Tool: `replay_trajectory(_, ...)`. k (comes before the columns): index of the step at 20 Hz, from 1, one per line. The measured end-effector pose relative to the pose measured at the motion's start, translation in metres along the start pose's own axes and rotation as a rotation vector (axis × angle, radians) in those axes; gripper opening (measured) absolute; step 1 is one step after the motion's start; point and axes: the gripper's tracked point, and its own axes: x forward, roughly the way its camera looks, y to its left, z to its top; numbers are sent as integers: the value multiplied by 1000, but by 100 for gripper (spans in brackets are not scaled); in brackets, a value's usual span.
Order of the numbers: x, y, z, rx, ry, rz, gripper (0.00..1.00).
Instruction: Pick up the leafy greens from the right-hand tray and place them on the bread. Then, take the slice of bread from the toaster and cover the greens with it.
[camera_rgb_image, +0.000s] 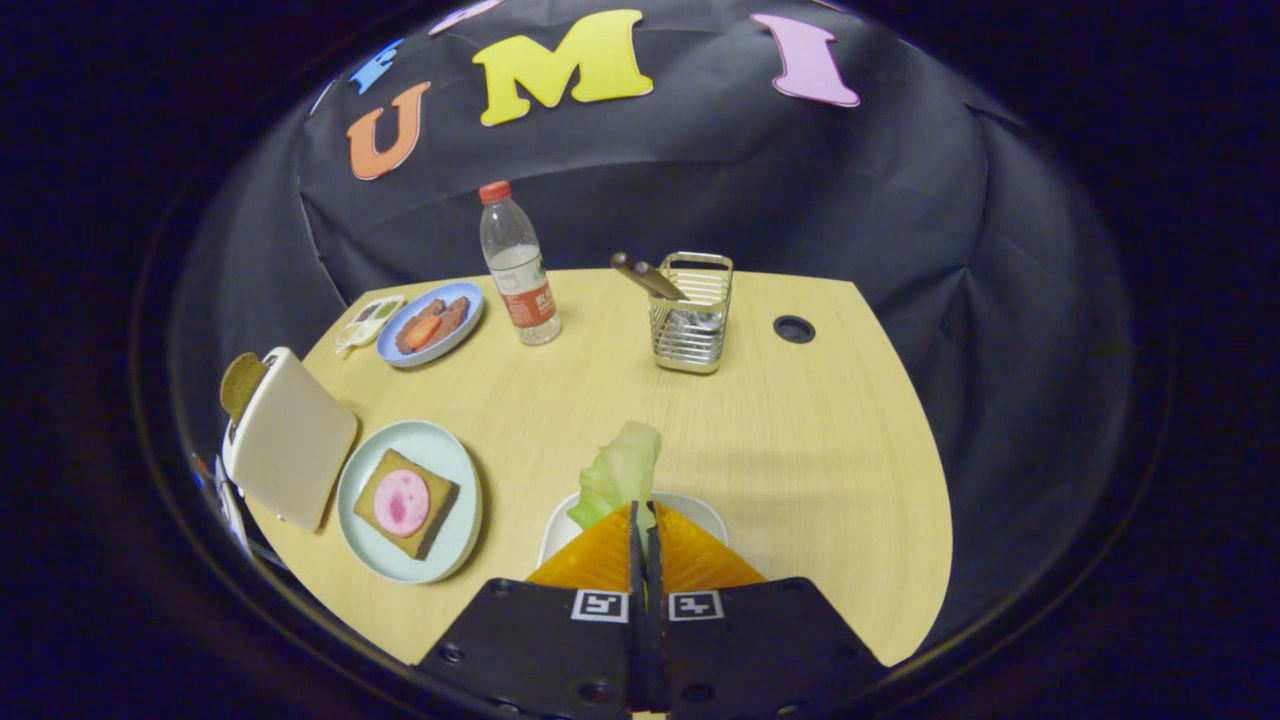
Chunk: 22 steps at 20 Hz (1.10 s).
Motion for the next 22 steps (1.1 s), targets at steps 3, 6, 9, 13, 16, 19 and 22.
replay_trajectory(3, -30, 12, -2, 12, -29, -38, 0)
replay_trajectory(6, -54, 31, 0, 25, -61, -54, 0)
replay_trajectory(9, -74, 50, -3, 53, -81, -77, 0)
replay_trajectory(13, -89, 79, -10, 72, -90, -103, 0)
replay_trajectory(16, -94, 106, -17, 83, -86, -115, 0)
replay_trajectory(19, -94, 141, -19, 70, -85, -107, 0)
replay_trajectory(22, -89, 181, -18, 52, -76, -78, 0)
